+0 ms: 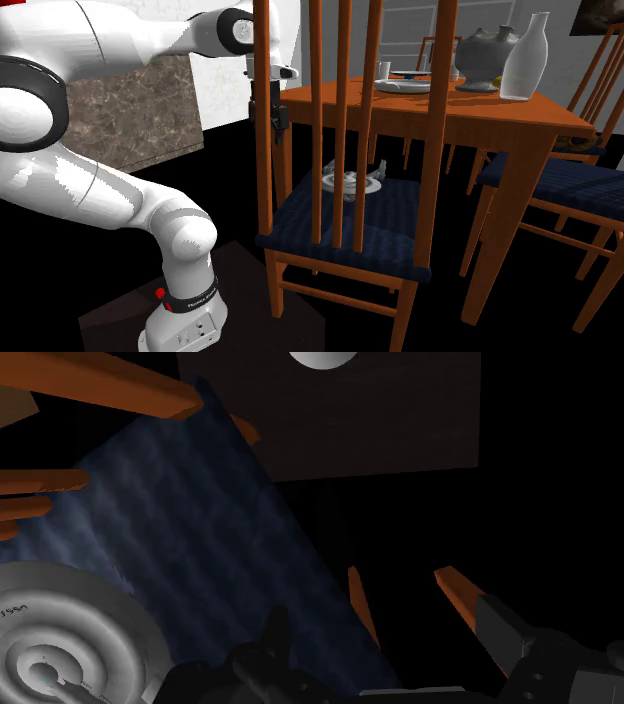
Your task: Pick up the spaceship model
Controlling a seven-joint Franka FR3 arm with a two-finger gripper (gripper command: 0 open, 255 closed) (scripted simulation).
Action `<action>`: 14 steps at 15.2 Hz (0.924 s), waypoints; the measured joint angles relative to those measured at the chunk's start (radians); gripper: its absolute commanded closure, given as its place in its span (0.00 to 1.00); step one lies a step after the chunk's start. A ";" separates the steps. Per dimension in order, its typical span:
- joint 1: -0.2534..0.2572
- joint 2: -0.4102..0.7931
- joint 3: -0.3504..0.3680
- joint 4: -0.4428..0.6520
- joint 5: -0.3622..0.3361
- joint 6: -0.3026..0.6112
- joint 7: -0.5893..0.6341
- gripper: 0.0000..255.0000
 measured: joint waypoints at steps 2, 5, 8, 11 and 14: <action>-0.001 0.016 -0.010 0.008 -0.008 0.003 -0.015 0.00; -0.003 0.096 -0.057 0.045 -0.045 0.020 -0.094 0.00; -0.004 0.201 -0.106 0.105 -0.081 0.037 -0.183 0.00; -0.005 0.310 -0.152 0.177 -0.111 0.046 -0.274 0.00; -0.008 0.434 -0.198 0.252 -0.134 0.070 -0.369 0.00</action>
